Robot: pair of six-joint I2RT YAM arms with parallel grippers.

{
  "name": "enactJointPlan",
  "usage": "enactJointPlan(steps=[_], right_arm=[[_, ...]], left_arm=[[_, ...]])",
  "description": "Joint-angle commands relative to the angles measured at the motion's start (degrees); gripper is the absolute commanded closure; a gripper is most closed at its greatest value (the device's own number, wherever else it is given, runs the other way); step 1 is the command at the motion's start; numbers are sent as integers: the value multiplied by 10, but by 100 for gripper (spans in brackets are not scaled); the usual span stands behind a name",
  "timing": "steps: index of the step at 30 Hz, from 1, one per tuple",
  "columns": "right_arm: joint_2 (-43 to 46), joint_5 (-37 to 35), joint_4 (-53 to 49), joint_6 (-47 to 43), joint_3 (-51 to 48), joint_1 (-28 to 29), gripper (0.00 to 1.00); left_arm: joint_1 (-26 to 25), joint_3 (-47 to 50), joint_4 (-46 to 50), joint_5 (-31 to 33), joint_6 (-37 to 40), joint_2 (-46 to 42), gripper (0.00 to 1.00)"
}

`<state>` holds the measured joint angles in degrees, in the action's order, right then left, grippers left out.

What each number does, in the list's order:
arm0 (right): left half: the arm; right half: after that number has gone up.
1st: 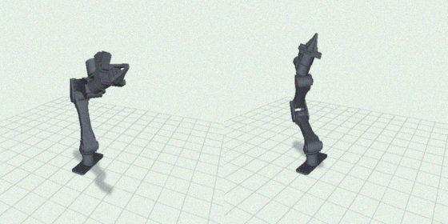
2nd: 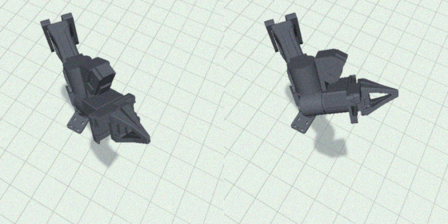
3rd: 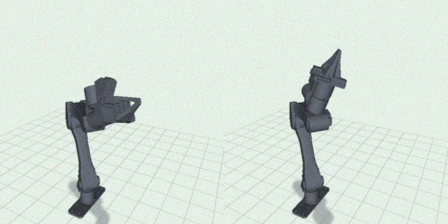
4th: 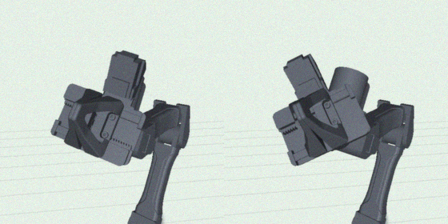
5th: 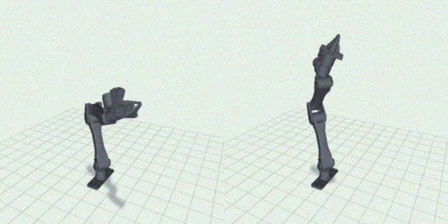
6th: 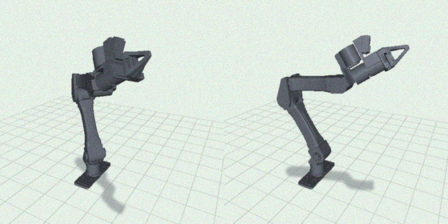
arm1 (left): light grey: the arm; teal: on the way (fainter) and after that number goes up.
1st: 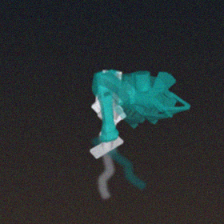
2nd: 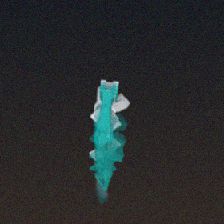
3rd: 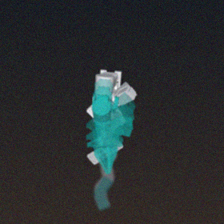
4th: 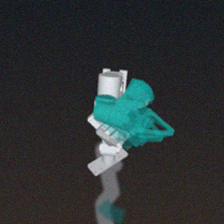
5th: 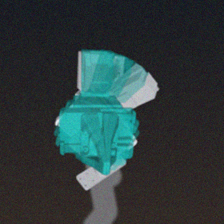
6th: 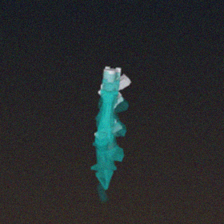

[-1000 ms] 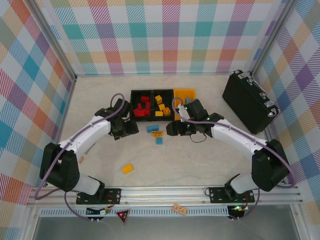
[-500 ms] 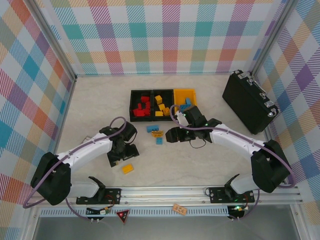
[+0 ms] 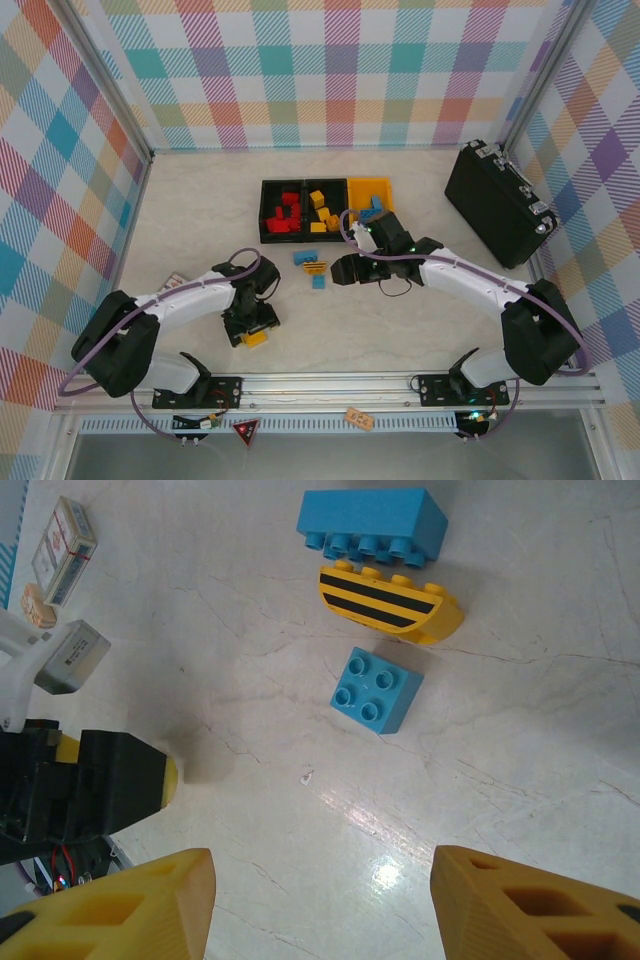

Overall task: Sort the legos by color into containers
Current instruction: Pick up the lego from the middle-left of the table, then place the lego in the container.

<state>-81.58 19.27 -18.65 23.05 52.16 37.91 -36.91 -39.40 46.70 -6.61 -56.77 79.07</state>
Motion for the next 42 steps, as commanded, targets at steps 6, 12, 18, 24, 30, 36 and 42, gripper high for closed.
enactJointPlan(steps=[6, 12, 18, 24, 30, 36, 42], right_arm=[[-2, 1, 14, 1, 1, 4, 41], [8, -2, 6, 0, 4, 5, 41], [28, -24, -14, 11, 12, 1, 41], [63, -53, -33, 40, 9, -31, 41], [80, -85, -53, 51, 24, -56, 41], [70, -105, -60, 62, 41, -79, 41], [55, -111, -60, 69, 58, -97, 41]], left_arm=[[-7, 9, -23, -19, -2, 18, 51], [-6, -62, 4, 15, 38, 31, 57], [19, -192, 26, 33, 110, 81, 59], [33, -329, 43, 57, 170, 146, 59], [34, -448, 45, 55, 206, 221, 59], [33, -557, 33, 48, 227, 301, 59], [34, -706, 65, 54, 259, 401, 59]])
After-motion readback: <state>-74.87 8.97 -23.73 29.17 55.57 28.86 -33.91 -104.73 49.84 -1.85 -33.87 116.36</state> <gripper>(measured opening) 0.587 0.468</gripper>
